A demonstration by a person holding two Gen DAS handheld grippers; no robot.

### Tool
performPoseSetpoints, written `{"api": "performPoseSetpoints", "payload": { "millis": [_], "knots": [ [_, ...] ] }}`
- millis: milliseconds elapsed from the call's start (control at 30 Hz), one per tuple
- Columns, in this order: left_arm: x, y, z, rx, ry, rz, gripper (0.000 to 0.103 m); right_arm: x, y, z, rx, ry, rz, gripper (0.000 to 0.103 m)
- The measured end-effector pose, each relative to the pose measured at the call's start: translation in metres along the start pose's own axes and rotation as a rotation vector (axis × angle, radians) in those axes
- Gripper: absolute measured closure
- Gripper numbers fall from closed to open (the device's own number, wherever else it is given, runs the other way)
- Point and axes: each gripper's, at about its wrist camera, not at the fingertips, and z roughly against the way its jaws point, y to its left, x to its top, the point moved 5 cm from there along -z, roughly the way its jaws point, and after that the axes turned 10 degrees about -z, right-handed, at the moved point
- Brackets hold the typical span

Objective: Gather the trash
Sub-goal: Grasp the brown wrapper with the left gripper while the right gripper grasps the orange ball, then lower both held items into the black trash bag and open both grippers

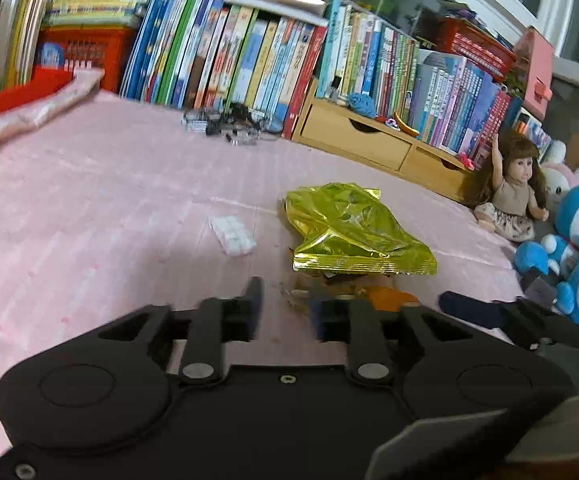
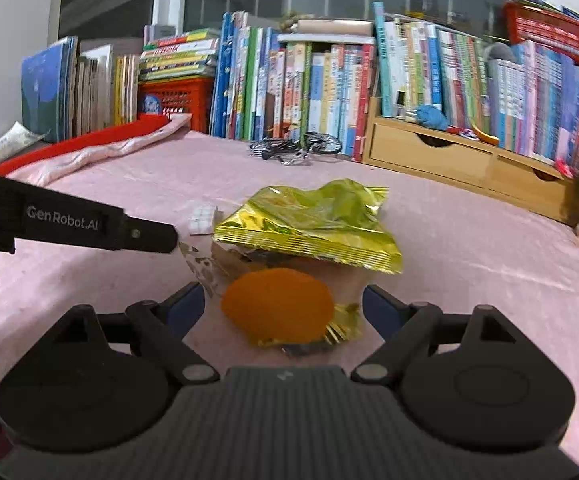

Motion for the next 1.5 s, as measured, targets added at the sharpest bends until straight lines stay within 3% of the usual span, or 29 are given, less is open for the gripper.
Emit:
{"api": "performPoseSetpoints", "payload": {
  "millis": [133,200,467,533,733,800,833,867,1000,1333,1500],
  "knots": [
    [0.000,0.003,-0.009,-0.002,0.017,0.017,0.056,-0.002,0.004,-0.003,-0.014,0.015,0.017,0.037],
    [0.001,0.002,-0.014,-0.013,0.022,0.023,0.054,-0.004,0.002,0.004,-0.015,0.007,0.018,0.040],
    [-0.008,-0.010,-0.035,-0.100,0.102,0.099,0.051,-0.010,-0.016,0.037,-0.053,-0.052,-0.019,0.044],
    [-0.013,-0.016,-0.033,-0.114,0.101,0.067,0.048,-0.009,-0.023,0.046,-0.054,-0.065,-0.041,0.044],
    [-0.020,-0.032,-0.028,-0.059,0.076,-0.087,0.038,-0.013,-0.040,0.062,-0.082,-0.079,-0.065,0.043],
    [-0.021,-0.039,-0.030,-0.016,0.084,-0.143,0.052,-0.017,-0.044,0.065,-0.087,-0.075,-0.080,0.043],
    [-0.023,-0.041,-0.031,0.035,0.091,-0.184,0.081,-0.019,-0.046,0.066,-0.089,-0.071,-0.086,0.043],
    [-0.023,-0.043,-0.031,0.075,0.093,-0.223,0.084,-0.021,-0.047,0.067,-0.091,-0.067,-0.092,0.043],
    [-0.027,-0.045,-0.020,0.003,0.093,-0.200,0.085,-0.029,-0.049,0.071,-0.081,-0.057,-0.109,0.043],
    [-0.040,-0.052,0.042,-0.045,0.049,-0.234,0.085,-0.039,-0.038,0.095,-0.003,-0.058,-0.168,0.043],
    [-0.060,-0.057,0.075,-0.063,0.083,-0.242,0.085,-0.052,-0.024,0.114,0.036,-0.036,-0.170,0.043]
  ]
}}
